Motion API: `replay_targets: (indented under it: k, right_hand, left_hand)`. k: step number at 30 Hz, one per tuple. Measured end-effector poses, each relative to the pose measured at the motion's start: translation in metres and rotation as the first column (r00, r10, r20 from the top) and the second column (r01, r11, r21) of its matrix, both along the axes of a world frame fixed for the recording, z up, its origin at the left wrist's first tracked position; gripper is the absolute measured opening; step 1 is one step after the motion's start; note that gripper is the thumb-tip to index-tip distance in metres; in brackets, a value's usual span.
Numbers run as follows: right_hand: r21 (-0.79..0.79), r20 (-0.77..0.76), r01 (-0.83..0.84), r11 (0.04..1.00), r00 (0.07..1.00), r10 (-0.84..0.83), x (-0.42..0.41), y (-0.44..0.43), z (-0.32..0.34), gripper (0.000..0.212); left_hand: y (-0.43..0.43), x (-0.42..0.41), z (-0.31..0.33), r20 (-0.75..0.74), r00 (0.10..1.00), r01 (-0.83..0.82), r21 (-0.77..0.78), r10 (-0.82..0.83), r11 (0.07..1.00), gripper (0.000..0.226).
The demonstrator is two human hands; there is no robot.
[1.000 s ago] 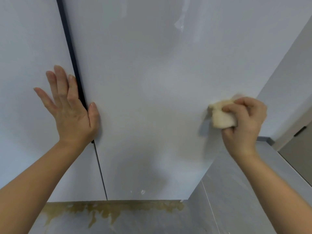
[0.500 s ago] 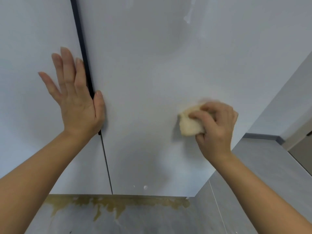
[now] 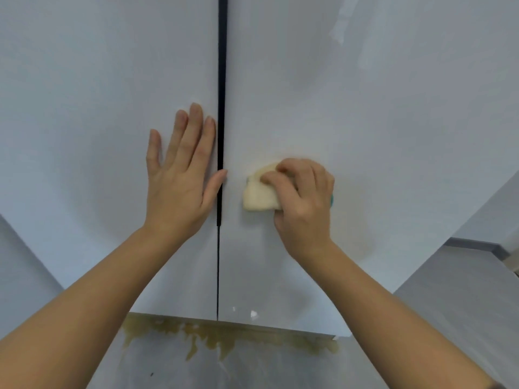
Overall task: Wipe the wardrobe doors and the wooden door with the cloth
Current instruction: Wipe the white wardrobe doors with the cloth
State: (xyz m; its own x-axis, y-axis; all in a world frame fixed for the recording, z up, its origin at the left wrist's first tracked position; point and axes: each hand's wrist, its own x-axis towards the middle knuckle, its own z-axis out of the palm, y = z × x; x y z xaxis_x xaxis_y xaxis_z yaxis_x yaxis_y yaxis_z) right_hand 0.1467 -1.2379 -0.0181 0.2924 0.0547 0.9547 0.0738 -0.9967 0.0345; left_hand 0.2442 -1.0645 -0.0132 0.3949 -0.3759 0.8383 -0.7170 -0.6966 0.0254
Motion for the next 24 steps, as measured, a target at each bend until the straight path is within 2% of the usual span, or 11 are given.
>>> replay_targets:
  k: [3,5,7,10,12,14,16,18,20,22,24]
  right_hand:
    - [-0.102,-0.066,-0.007,0.995,0.998,0.0,0.005,0.016,-0.043,0.028]
    - [-0.208,-0.2,-0.01,0.978,0.979,-0.032,0.002,0.021,-0.086,0.018]
    - [-0.228,-0.338,-0.02,0.973,0.939,-0.06,0.0,0.026,-0.106,0.021]
    - [-0.039,-0.436,-0.063,0.997,0.899,0.04,-0.007,0.035,-0.101,0.03]
    - [0.295,-0.443,-0.078,0.952,0.872,0.208,-0.018,0.044,-0.084,0.041]
    - [0.696,-0.354,-0.047,0.716,0.846,0.399,-0.034,0.055,-0.06,0.046]
    - [0.937,-0.189,-0.003,0.349,0.835,0.517,-0.046,0.064,-0.038,0.034]
    - [0.999,-0.037,0.036,0.014,0.835,0.549,-0.056,0.069,-0.026,0.025]
    - [0.968,0.09,0.056,-0.244,0.832,0.547,-0.063,0.072,-0.024,0.021]
    - [0.928,0.142,0.082,-0.365,0.825,0.547,-0.069,0.073,-0.028,0.021]
    - [0.921,0.125,0.114,-0.373,0.819,0.56,-0.071,0.071,-0.035,0.02]
  left_hand:
    - [0.007,-0.001,0.001,-0.001,1.0,-0.003,0.03,0.003,1.0,0.062]
    - [0.01,-0.003,0.001,-0.01,1.0,0.001,0.047,0.0,0.999,0.061]
    - [0.012,-0.006,0.004,-0.027,1.0,0.016,0.066,-0.014,0.998,0.061]
    - [0.018,-0.011,0.005,-0.074,0.996,0.052,0.085,-0.046,0.995,0.06]
    - [0.023,-0.017,0.002,-0.111,0.991,0.08,0.064,-0.072,0.995,0.058]
    - [0.03,-0.025,-0.004,-0.146,0.983,0.117,0.016,-0.113,0.993,0.057]
    - [0.039,-0.033,-0.01,-0.181,0.969,0.163,-0.051,-0.17,0.985,0.055]
    - [0.047,-0.041,-0.016,-0.253,0.937,0.21,-0.143,-0.24,0.967,0.052]
    - [0.053,-0.049,-0.022,-0.361,0.88,0.237,-0.226,-0.308,0.945,0.046]
    - [0.058,-0.058,-0.031,-0.456,0.82,0.243,-0.27,-0.346,0.932,0.036]
    - [0.06,-0.064,-0.043,-0.567,0.738,0.239,-0.29,-0.367,0.927,0.03]
